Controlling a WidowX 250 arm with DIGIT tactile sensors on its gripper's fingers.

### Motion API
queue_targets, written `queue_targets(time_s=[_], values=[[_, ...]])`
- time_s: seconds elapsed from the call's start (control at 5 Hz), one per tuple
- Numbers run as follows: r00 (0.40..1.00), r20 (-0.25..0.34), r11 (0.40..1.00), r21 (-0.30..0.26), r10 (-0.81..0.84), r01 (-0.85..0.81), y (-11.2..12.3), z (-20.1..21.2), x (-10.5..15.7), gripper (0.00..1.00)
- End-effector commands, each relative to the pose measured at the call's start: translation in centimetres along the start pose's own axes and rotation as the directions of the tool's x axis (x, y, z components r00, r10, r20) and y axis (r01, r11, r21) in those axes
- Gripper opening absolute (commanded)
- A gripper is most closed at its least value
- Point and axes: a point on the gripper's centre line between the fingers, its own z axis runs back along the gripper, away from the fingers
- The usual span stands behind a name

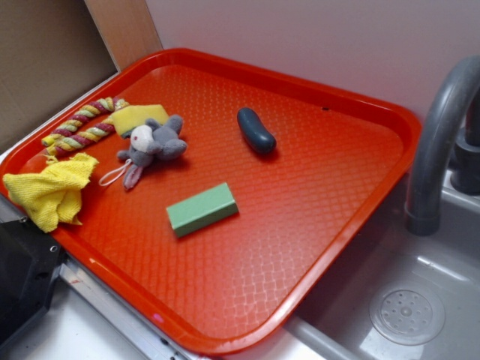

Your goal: Grab the green block.

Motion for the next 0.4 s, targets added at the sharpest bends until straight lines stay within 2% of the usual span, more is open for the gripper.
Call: queue_targets(time_s=[0.0,0.2], values=[[1.0,0.0,1.0,0.0,0.0,0.0,0.0,0.0,0.0,1.0],[0.994,0.056,0.995,0.004,-0.096,0.096,0.0,-0.9,2.3,1.0]])
